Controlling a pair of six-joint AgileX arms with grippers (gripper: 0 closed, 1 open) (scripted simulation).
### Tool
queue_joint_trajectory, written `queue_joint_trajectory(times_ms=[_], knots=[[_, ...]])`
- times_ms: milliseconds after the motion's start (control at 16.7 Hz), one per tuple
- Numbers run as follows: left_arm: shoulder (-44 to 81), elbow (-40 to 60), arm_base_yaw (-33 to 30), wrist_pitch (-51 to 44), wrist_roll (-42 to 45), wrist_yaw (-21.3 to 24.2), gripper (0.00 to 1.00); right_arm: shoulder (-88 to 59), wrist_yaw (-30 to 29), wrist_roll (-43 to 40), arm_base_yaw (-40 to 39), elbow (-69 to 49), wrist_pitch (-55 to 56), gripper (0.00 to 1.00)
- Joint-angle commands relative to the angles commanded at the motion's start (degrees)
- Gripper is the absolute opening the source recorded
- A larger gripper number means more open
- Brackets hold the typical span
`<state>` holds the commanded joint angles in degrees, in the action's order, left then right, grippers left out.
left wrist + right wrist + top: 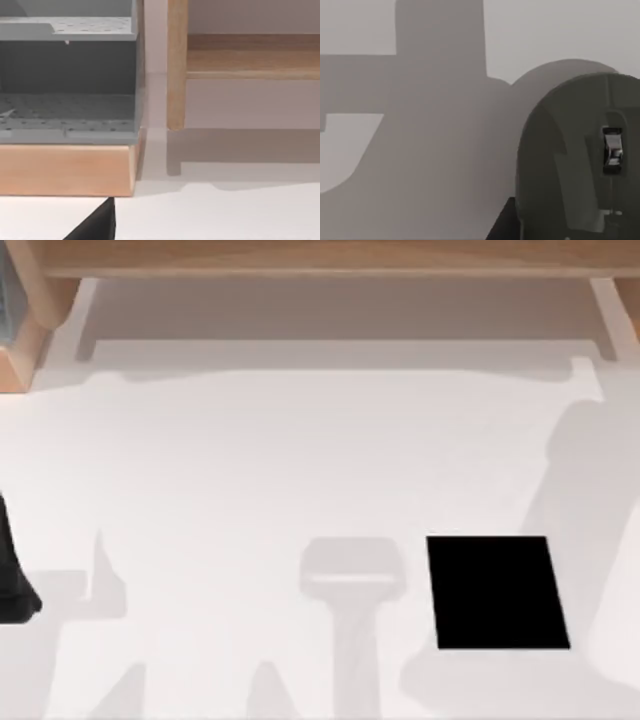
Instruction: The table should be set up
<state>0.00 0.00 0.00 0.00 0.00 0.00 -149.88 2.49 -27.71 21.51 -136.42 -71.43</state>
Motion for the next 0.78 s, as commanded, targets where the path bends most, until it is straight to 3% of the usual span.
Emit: queue_joint_trajectory(times_ms=[360, 780], knots=[[0.0, 0.0, 0.0, 0.0, 0.0, 0.0, 1.0, 4.6, 0.2, 3.7, 0.6, 3.3, 0.2, 0.0], [0.0, 0.0, 0.0, 0.0, 0.0, 0.0, 1.0, 21.4, 1.1, 19.7, -1.7, 15.3, 6.8, 0.0]])
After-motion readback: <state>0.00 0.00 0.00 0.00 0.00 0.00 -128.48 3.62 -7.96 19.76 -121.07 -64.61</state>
